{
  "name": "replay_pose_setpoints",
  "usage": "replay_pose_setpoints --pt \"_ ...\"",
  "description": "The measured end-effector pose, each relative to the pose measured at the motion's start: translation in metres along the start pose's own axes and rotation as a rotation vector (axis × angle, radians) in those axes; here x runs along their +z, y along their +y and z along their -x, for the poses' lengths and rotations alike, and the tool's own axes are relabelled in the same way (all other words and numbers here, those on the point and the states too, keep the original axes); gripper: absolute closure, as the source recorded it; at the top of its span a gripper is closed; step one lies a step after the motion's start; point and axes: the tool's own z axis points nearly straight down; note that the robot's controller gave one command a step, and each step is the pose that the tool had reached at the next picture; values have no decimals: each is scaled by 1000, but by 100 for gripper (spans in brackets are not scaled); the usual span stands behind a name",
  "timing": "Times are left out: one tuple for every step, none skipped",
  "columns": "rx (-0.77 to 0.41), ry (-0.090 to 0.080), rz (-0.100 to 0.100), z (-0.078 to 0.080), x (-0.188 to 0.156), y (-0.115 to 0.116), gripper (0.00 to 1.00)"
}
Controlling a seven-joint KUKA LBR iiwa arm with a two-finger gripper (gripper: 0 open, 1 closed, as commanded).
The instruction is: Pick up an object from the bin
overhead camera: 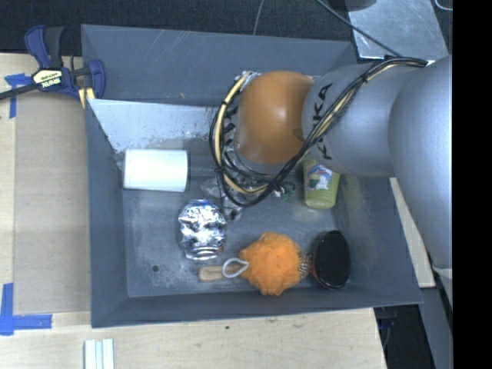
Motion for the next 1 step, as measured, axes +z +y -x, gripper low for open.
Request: replay_pose_setpoints --pt "-14 -9 -4 -13 -66 15 100"
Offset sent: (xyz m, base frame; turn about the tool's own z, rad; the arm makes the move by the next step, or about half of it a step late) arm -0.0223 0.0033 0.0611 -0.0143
